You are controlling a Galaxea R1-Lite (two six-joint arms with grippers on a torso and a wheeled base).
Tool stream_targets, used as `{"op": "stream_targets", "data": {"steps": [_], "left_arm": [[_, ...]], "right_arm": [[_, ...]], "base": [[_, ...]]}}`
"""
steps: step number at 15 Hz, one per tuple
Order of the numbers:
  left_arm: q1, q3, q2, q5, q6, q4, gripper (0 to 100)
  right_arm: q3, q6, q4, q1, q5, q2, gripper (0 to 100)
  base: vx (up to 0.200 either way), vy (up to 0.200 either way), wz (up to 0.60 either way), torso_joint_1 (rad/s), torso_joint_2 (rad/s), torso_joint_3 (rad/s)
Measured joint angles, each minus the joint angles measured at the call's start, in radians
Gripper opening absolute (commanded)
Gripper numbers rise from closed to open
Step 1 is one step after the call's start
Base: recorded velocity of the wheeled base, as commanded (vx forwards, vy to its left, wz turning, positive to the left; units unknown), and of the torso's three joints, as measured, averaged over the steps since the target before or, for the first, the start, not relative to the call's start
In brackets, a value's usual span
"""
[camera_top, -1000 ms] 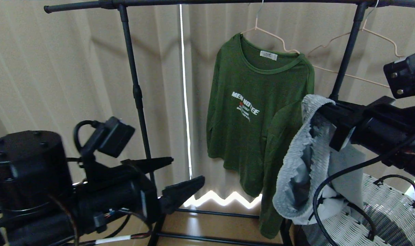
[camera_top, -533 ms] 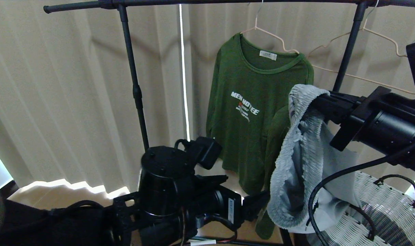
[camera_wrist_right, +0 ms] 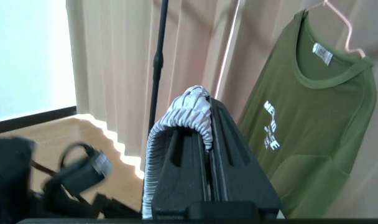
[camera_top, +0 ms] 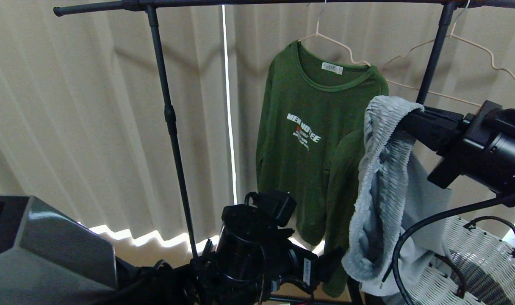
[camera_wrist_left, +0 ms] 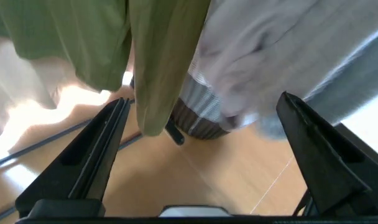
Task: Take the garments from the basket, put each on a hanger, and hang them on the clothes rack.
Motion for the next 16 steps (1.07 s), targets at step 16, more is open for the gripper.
{"op": "stream_targets", "data": {"steps": [16], "left_arm": [[-0.067, -0.054, 0.074, 0.074, -0.104, -0.122, 100]], "right_arm": [[-0.005, 0.015, -0.002, 0.022, 0.024, -0.014, 0]], "base": [[0.0, 0.0, 0.0, 0.0, 0.0, 0.0]]}}
